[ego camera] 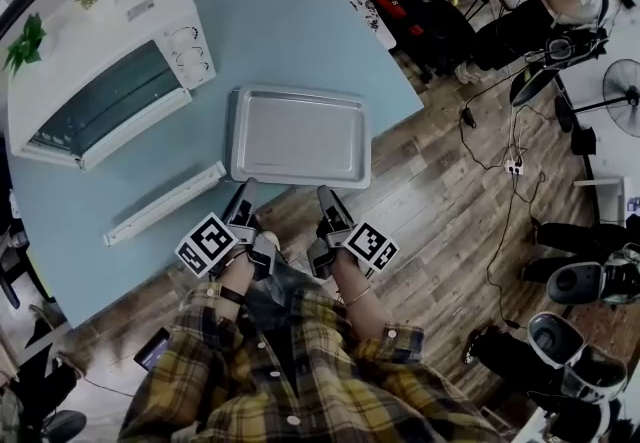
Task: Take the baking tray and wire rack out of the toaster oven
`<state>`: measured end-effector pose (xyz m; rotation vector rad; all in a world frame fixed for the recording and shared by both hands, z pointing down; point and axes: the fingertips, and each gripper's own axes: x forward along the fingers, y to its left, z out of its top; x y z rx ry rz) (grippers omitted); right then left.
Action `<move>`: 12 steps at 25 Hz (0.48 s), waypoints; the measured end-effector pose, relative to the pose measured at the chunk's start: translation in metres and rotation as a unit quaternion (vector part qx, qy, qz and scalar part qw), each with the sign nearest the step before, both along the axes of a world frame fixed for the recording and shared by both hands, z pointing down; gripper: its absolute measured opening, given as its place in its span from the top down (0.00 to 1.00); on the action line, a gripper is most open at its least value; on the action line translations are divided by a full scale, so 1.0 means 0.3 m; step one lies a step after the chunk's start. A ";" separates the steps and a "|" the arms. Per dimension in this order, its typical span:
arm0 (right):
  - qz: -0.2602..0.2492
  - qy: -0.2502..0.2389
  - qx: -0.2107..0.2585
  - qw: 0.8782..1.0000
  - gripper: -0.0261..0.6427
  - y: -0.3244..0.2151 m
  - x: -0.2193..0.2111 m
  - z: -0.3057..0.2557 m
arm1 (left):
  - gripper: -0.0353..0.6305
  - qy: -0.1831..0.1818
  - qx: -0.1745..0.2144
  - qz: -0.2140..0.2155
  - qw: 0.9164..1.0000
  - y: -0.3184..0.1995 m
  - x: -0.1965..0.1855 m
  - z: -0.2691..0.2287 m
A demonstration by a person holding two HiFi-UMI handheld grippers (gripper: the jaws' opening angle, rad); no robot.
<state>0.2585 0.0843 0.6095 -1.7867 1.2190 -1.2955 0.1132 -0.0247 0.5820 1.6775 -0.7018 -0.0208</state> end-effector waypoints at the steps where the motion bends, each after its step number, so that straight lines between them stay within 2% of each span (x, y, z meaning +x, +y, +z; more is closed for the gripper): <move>1: -0.010 0.010 -0.004 1.000 0.71 0.009 -0.006 -0.010 | 0.71 0.001 0.008 0.002 1.000 0.000 -0.005 -0.020; 6: -0.057 0.052 -0.002 0.997 0.71 0.042 -0.041 -0.093 | 0.72 0.019 0.046 -0.006 0.999 -0.005 -0.050 -0.133; 9: -0.097 0.125 -0.013 0.987 0.71 0.039 -0.060 -0.155 | 0.72 0.029 0.072 -0.018 0.997 -0.023 -0.094 -0.206; 12: -0.130 0.199 0.003 0.971 0.71 -0.014 -0.100 -0.260 | 0.72 0.029 0.108 -0.025 0.993 -0.054 -0.147 -0.285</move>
